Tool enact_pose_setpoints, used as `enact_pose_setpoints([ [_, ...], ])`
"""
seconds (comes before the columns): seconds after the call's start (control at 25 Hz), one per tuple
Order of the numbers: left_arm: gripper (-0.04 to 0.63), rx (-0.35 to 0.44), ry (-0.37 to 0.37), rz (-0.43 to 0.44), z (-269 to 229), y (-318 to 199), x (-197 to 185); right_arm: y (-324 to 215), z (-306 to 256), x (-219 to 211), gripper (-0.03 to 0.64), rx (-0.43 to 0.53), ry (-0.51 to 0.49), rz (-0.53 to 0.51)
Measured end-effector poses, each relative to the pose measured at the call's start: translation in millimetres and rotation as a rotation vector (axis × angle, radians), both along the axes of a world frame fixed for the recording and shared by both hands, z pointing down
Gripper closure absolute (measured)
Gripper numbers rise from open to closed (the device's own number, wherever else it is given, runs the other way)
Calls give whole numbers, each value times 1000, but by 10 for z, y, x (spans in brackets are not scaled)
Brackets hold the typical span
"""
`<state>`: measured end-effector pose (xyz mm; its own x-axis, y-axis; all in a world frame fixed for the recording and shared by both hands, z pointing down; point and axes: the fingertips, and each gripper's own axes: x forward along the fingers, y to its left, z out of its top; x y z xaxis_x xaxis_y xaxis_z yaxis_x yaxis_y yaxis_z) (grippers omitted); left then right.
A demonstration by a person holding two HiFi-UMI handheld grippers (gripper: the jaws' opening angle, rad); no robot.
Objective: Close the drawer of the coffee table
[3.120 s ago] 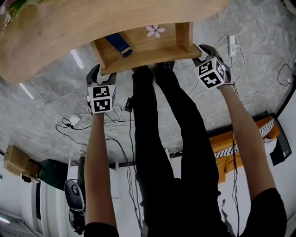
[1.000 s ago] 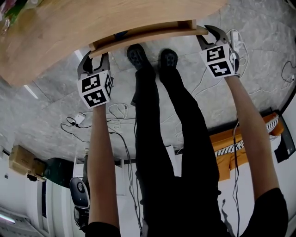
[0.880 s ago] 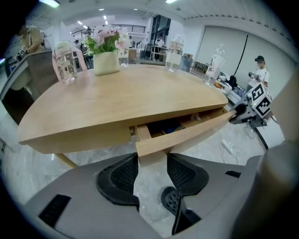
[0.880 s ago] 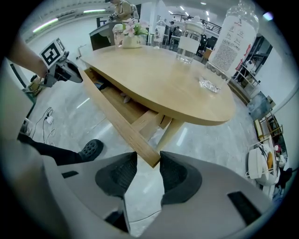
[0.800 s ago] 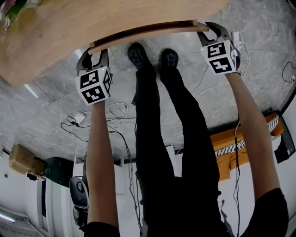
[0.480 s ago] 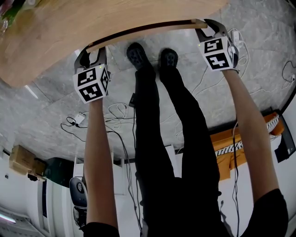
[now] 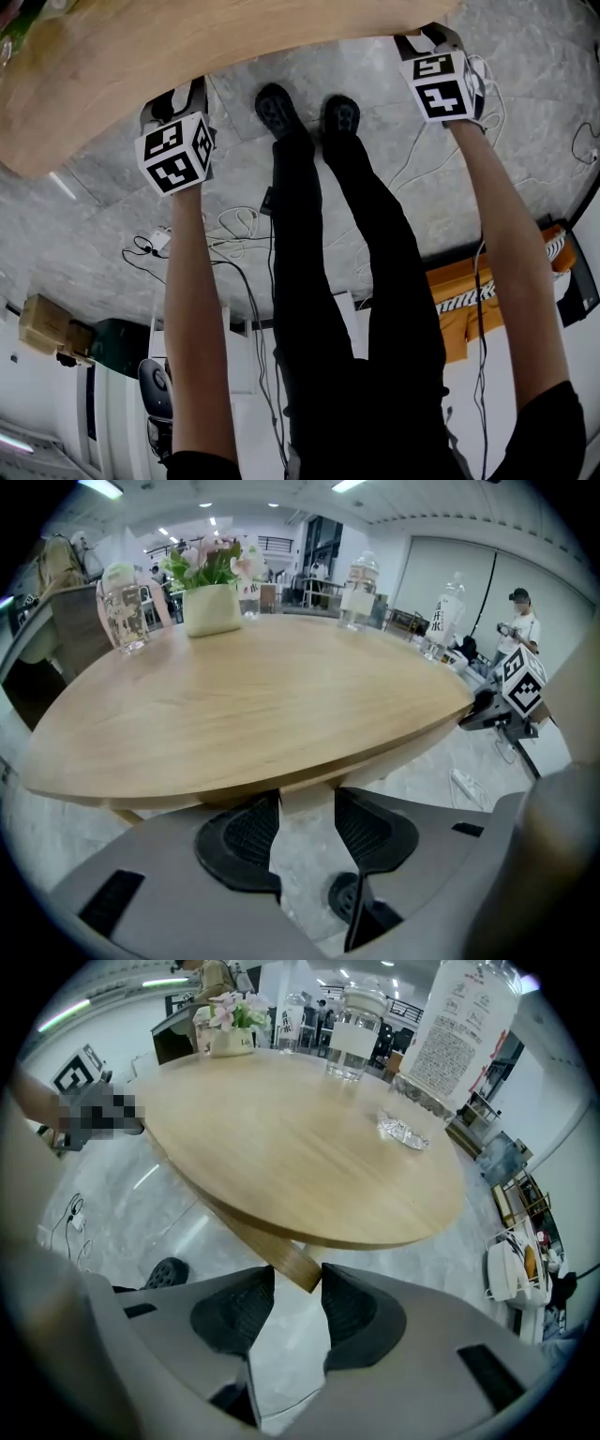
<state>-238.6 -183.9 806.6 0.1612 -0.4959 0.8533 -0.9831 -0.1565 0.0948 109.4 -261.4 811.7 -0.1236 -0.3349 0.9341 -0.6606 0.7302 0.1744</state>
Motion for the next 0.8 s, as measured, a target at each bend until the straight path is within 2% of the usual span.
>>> enact_pose_setpoints([
  [0.12,402,11,22,-37,-10,-37,-13,-78,-16,-13,463,8,1,14],
  [0.44,402,12,-8,-31,3,-48,4,-78,-23,13,463,7,-10,23],
  [0.56,414,21,-12,-64,-35,-16,-16,-49,-91,6,466,4,-40,58],
  [0.64,428,29,-9,-93,-61,6,-27,-26,-144,28,480,16,-58,83],
  [0.8,449,32,-17,-116,-148,61,4,33,-312,99,558,46,-67,90],
])
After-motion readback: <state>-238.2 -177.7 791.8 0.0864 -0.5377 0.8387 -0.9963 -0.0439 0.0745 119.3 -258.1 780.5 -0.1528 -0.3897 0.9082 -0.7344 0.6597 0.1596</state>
